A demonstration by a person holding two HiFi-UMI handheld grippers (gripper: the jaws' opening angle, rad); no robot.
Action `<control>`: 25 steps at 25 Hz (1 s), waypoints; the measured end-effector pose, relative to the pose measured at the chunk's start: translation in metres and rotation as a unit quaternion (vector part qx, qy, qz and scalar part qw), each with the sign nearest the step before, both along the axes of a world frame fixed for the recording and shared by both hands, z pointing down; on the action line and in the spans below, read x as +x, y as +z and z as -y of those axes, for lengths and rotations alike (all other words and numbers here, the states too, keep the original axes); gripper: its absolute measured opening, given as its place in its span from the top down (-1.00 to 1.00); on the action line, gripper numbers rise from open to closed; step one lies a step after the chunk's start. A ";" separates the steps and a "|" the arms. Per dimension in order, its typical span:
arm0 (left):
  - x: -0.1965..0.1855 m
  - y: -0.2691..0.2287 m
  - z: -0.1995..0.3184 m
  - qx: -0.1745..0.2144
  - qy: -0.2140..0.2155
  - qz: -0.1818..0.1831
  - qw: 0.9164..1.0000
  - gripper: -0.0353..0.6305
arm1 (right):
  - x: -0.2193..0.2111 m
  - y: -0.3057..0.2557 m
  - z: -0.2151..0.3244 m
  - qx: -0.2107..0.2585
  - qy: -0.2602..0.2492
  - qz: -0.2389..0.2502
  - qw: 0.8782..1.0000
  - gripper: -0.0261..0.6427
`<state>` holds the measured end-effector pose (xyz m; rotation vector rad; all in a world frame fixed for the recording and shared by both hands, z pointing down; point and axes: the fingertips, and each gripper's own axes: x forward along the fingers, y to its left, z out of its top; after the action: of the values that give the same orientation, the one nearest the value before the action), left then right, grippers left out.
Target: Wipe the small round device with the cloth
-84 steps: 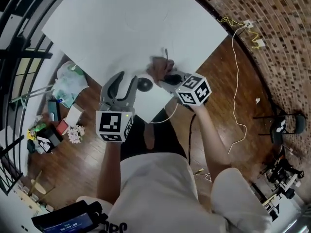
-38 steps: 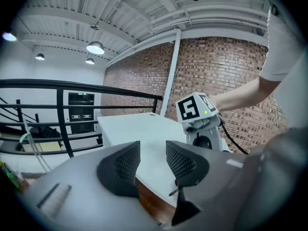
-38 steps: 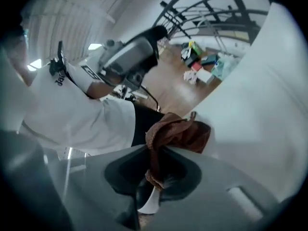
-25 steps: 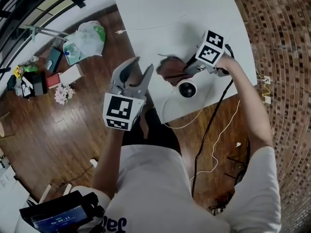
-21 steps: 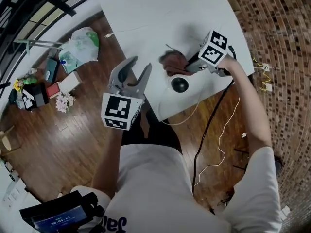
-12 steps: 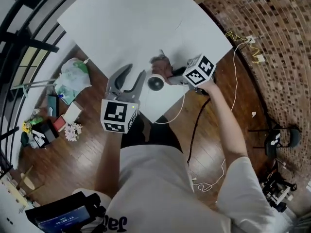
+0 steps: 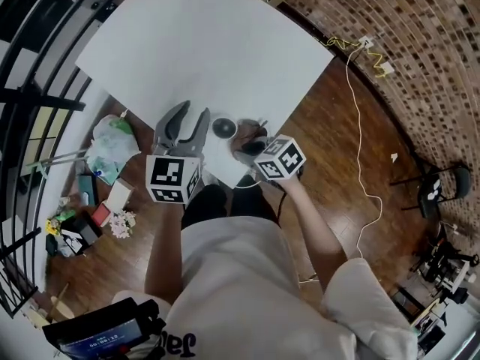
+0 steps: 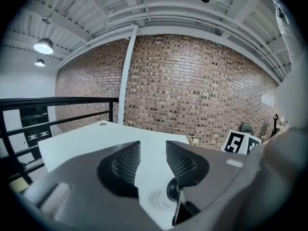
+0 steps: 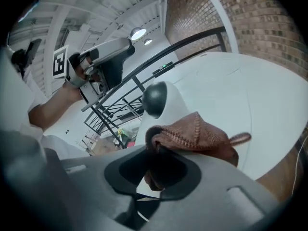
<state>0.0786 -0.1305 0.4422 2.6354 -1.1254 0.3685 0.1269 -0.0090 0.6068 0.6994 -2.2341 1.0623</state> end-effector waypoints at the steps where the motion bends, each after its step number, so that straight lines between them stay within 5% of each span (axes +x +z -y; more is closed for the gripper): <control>1: -0.003 -0.001 -0.001 0.001 -0.004 -0.001 1.000 0.35 | -0.006 0.000 -0.005 -0.009 0.003 0.005 1.000 0.79; 5: -0.012 -0.003 -0.004 0.004 -0.029 -0.004 1.000 0.35 | -0.006 -0.002 -0.011 -0.011 -0.004 -0.004 1.000 0.79; 8: -0.026 -0.006 -0.002 0.015 -0.041 0.003 0.999 0.35 | 0.010 -0.013 -0.002 0.028 -0.022 -0.037 0.999 0.79; 14: -0.060 -0.017 -0.002 0.022 -0.079 -0.002 0.997 0.35 | 0.068 -0.076 0.068 0.102 0.025 -0.065 0.992 0.79; 16: -0.071 -0.017 -0.002 0.021 -0.097 -0.004 0.995 0.35 | 0.061 -0.098 0.104 0.125 -0.008 -0.053 0.991 0.79; 19: -0.089 -0.015 -0.003 0.017 -0.127 -0.004 0.992 0.35 | 0.014 -0.118 0.142 0.130 -0.124 -0.028 0.983 0.79; 22: -0.110 -0.012 -0.007 0.016 -0.162 0.003 0.987 0.35 | -0.052 -0.118 0.140 0.075 -0.289 0.008 0.954 0.78; 25: -0.138 -0.010 -0.014 0.021 -0.196 0.013 0.980 0.36 | -0.097 -0.099 0.110 0.015 -0.463 -0.016 0.886 0.78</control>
<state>-0.0596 -0.1170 0.4325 2.3678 -1.6343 0.3008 0.0296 -0.1187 0.5082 -0.3590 -2.1368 0.5072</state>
